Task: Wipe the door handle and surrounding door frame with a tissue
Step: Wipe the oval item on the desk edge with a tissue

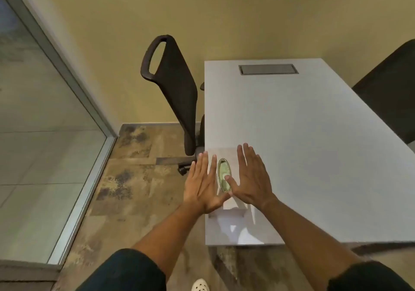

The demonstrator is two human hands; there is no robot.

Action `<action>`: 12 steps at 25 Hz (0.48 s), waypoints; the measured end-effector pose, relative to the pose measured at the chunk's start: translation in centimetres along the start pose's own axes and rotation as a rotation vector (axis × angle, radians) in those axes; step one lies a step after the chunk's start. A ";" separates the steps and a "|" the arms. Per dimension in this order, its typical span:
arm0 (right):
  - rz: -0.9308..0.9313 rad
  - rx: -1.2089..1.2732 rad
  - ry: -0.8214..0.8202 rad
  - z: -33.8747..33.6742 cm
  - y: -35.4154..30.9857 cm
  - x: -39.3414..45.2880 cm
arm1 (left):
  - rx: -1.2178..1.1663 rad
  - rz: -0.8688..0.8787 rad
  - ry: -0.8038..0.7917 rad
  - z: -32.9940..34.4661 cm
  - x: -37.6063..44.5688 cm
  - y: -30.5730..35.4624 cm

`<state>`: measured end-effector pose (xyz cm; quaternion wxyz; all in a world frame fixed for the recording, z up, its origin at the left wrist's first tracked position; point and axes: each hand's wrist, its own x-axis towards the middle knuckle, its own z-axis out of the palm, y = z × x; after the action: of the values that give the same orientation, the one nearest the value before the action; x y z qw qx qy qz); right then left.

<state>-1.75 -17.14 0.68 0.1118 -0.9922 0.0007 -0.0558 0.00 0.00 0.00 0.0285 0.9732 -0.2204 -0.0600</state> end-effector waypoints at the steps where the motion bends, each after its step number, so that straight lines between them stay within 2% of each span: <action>1: 0.010 0.007 -0.022 0.6 -0.2 -0.1 | -0.013 0.003 -0.013 0.6 0.2 -0.2; 5: 0.064 0.000 -0.096 2.8 -0.4 -0.6 | -0.025 0.047 -0.066 3.6 1.3 -1.0; 12: 0.052 0.087 -0.146 4.7 -0.1 0.9 | -0.074 0.047 -0.137 5.8 2.6 -0.5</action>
<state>-0.35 -16.04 -3.76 0.1561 -0.9874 0.0159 0.0197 1.81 -0.89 -6.02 0.0508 0.9595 -0.2424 -0.1340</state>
